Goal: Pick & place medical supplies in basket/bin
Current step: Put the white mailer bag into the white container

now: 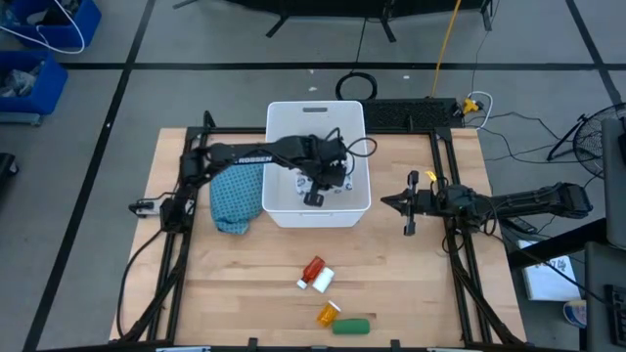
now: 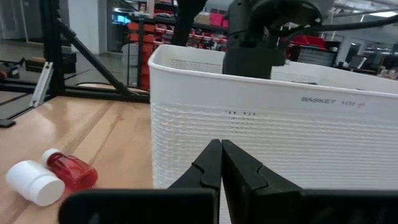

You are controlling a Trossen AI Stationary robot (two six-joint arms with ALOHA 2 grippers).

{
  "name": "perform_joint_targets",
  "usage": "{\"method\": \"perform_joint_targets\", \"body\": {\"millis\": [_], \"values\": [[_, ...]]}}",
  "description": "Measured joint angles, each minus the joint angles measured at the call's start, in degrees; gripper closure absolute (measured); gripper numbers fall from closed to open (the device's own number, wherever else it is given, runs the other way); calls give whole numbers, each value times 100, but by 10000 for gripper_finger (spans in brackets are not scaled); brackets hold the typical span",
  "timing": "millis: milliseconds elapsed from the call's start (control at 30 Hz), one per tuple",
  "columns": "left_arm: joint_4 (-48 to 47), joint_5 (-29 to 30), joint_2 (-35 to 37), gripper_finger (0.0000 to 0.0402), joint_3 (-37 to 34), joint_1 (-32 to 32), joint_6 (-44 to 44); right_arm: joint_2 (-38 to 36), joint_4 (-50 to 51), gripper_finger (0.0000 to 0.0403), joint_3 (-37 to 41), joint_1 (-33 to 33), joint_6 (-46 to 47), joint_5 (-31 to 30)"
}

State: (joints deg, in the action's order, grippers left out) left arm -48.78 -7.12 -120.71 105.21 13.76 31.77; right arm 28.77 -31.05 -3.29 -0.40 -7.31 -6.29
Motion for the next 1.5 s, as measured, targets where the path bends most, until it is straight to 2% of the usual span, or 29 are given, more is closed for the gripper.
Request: {"method": "perform_joint_targets", "body": {"millis": [200,400,600,767,1000,1200,1400,1500], "values": [[231,-55,-116,401,-96,-5,-288,4,-69,403,0,0,21,14],[391,225,-196,401,-471,-49,-295,2,-126,403,0,0,46,26],[588,264,-191,401,-816,-62,-259,1,-131,403,0,0,20,21],[1084,225,-149,401,-1204,-58,-190,0,-212,403,0,0,-81,13],[1159,-31,-147,395,-1314,-18,-227,0,-258,403,0,0,-92,11],[952,34,-170,346,-1137,-51,-199,0,-254,403,0,0,-91,26],[60,38,-170,252,-425,-94,-184,2,-238,403,0,0,-93,29],[-374,394,-157,203,-54,-118,-136,2,-247,403,0,0,-109,29]]}}
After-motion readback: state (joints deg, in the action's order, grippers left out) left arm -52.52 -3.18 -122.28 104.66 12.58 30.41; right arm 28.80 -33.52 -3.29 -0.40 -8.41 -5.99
